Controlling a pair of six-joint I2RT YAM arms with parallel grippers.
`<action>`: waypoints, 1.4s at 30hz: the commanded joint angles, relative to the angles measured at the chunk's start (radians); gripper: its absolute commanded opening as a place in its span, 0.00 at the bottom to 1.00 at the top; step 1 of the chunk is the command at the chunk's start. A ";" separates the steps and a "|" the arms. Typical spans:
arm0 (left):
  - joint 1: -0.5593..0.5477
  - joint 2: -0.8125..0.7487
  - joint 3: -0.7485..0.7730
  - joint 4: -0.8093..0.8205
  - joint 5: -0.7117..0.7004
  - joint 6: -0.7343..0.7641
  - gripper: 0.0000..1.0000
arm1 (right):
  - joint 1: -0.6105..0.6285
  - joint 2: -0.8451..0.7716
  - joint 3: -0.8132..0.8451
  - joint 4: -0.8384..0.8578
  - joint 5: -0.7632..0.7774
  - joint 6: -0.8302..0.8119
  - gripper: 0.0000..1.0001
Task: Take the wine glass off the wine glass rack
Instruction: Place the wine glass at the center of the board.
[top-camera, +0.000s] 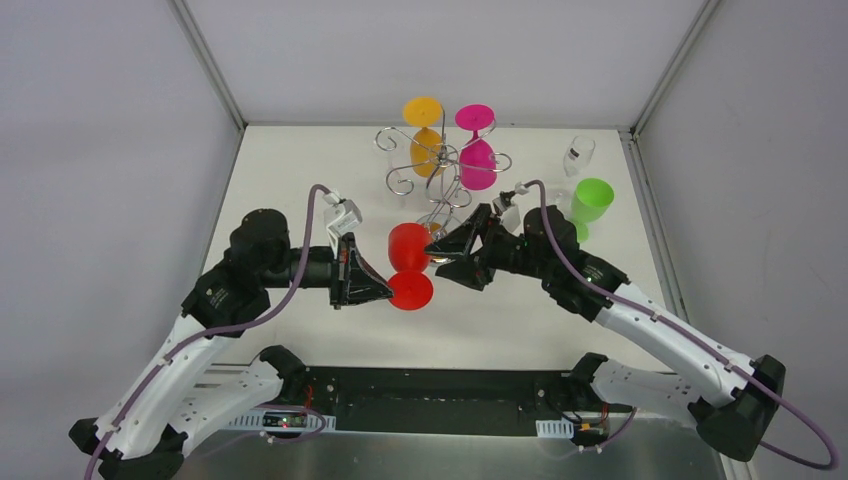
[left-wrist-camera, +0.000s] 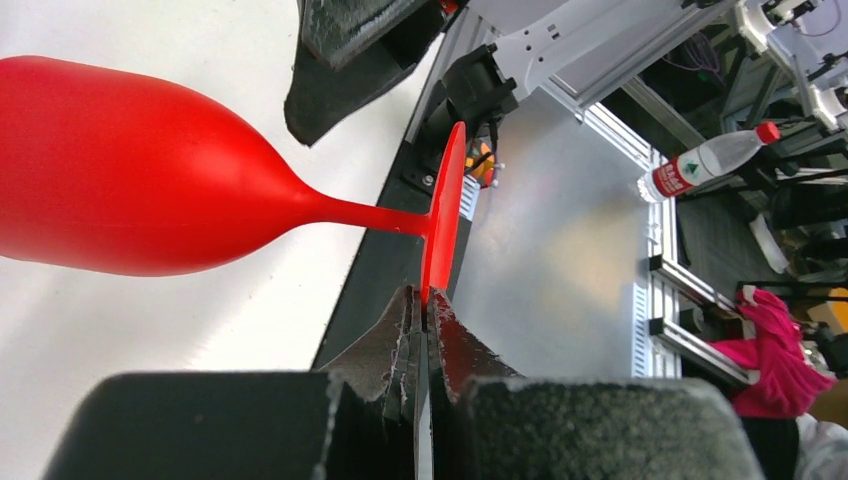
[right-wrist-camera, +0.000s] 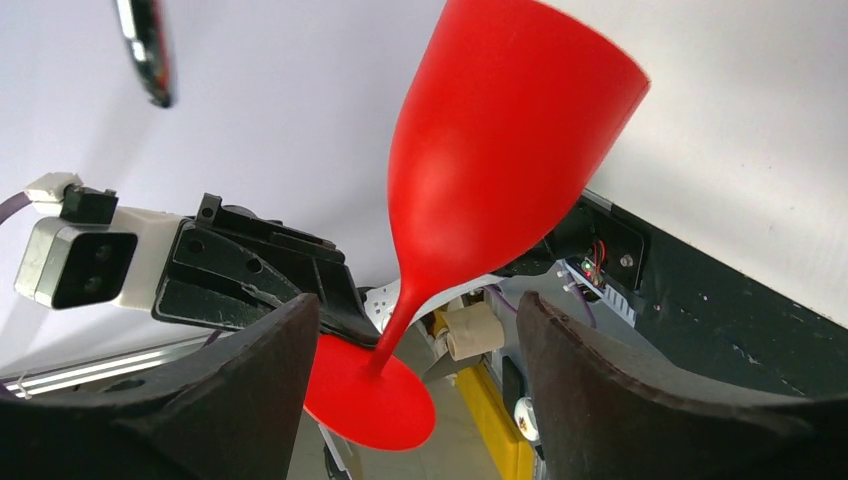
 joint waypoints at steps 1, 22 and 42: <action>-0.065 0.025 0.006 0.028 -0.103 0.075 0.00 | 0.024 0.015 0.015 0.065 0.022 0.066 0.75; -0.226 0.074 0.066 0.027 -0.286 0.186 0.00 | 0.129 0.100 0.033 0.148 -0.010 0.130 0.58; -0.241 0.016 0.033 0.027 -0.320 0.213 0.02 | 0.150 0.122 0.035 0.177 -0.015 0.138 0.00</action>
